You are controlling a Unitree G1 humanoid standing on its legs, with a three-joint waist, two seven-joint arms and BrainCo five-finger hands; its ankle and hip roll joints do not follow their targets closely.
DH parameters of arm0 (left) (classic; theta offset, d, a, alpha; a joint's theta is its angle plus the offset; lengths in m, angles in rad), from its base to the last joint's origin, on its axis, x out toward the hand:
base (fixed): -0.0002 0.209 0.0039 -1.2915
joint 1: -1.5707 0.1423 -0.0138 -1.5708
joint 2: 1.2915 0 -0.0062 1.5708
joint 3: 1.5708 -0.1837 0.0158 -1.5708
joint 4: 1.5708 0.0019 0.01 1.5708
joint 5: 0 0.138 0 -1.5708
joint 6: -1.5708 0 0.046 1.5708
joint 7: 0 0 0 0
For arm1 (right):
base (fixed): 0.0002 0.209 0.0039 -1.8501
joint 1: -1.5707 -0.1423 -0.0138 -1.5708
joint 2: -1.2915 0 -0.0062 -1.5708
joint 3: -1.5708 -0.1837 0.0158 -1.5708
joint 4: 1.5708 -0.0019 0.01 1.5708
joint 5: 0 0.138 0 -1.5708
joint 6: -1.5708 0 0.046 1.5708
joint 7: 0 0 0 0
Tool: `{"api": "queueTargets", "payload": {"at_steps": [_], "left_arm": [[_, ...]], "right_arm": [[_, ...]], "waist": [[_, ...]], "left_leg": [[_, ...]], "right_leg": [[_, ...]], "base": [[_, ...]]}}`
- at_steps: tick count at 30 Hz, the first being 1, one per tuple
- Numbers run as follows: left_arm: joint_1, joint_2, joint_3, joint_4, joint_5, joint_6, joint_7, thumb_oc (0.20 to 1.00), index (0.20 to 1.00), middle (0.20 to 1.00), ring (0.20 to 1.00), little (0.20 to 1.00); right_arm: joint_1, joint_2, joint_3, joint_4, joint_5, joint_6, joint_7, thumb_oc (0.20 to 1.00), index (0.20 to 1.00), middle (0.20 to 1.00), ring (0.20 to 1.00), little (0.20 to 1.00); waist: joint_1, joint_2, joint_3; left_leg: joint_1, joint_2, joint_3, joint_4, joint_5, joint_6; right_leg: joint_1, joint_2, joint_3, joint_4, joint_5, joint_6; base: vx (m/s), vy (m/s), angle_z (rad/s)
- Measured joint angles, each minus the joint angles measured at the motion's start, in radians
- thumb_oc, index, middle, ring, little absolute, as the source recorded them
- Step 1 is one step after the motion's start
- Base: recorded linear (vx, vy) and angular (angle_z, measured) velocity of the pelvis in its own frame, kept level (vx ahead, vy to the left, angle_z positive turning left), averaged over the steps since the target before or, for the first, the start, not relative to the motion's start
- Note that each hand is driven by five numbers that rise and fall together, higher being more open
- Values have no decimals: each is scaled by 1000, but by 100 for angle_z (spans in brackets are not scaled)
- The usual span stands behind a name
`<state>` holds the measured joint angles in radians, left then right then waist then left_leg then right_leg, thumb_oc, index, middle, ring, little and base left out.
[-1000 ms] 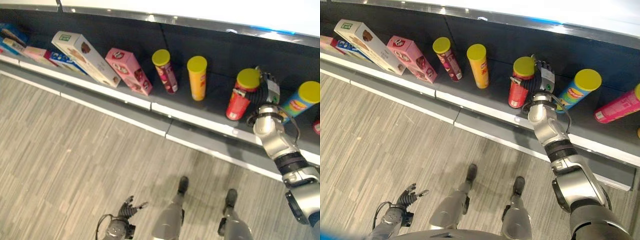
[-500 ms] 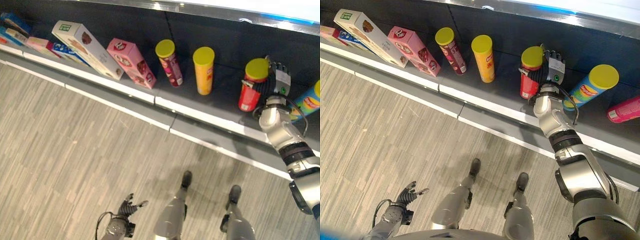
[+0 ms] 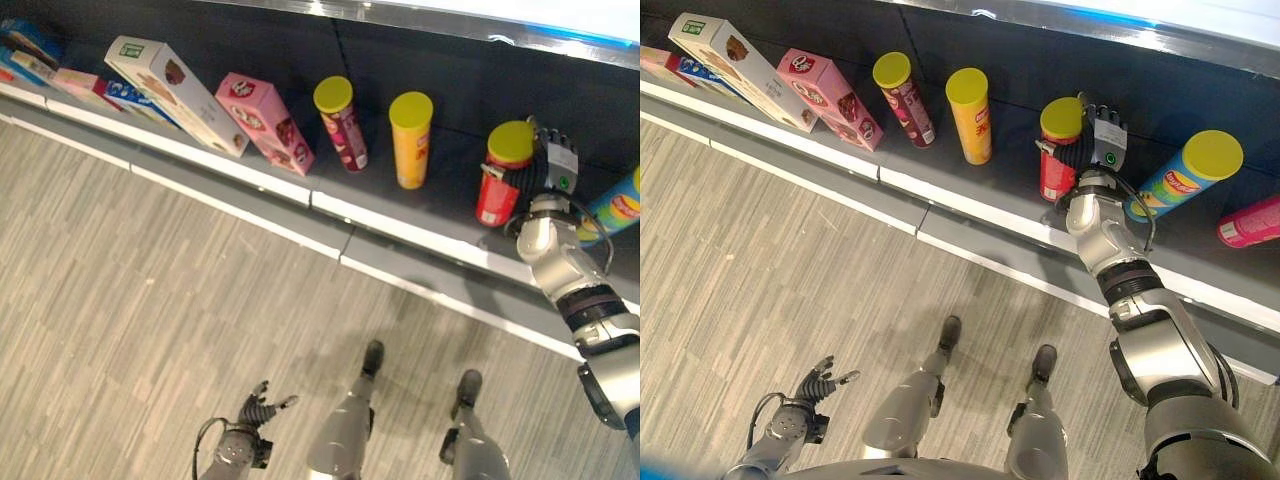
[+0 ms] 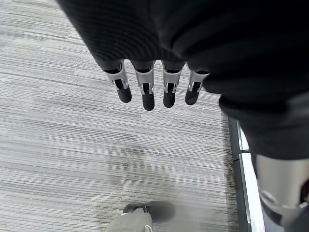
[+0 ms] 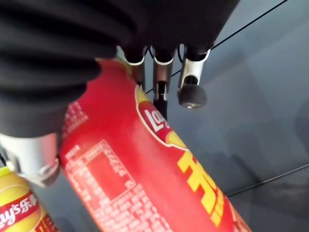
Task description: Put the goods on the table back onto the shelves and tidy them up.
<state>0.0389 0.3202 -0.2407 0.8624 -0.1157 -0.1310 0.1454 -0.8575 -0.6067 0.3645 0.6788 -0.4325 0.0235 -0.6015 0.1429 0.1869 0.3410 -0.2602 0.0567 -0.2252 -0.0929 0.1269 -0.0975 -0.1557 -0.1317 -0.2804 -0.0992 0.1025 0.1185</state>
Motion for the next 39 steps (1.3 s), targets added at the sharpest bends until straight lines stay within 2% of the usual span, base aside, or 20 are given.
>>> {"api": "queueTargets", "payload": {"at_steps": [24,25,26,39], "left_arm": [[0,0,-9,15,0,0,5,1000,1000,1000,1000,1000],[0,0,-9,15,0,0,5,1000,1000,1000,1000,1000],[0,0,-9,15,0,0,5,1000,1000,1000,1000,1000],[-20,0,-10,17,0,0,7,1000,1000,1000,1000,1000]], "right_arm": [[-52,0,38,43,20,-2,-2,200,200,200,200,200],[-56,0,38,43,20,-2,-3,555,555,555,555,555],[-58,0,38,43,20,-2,-5,1000,1000,1000,1000,1000],[-62,10,43,43,20,-2,-26,1000,1000,1000,1000,1000]], "waist": [[2,0,0],[2,0,0],[2,0,0],[-2,-1,-1]], "left_leg": [[-12,-1,-8,0,2,-1],[-16,-1,-8,0,3,-1],[-17,-1,-8,0,4,-1],[-15,6,-5,0,9,-4]], "right_leg": [[-7,0,-9,0,-1,0],[-11,0,-9,0,0,0],[-13,-1,-9,0,0,0],[-13,4,-5,0,6,-3]], "base": [[0,0,0],[0,0,0],[0,0,0],[0,0,0]]}}
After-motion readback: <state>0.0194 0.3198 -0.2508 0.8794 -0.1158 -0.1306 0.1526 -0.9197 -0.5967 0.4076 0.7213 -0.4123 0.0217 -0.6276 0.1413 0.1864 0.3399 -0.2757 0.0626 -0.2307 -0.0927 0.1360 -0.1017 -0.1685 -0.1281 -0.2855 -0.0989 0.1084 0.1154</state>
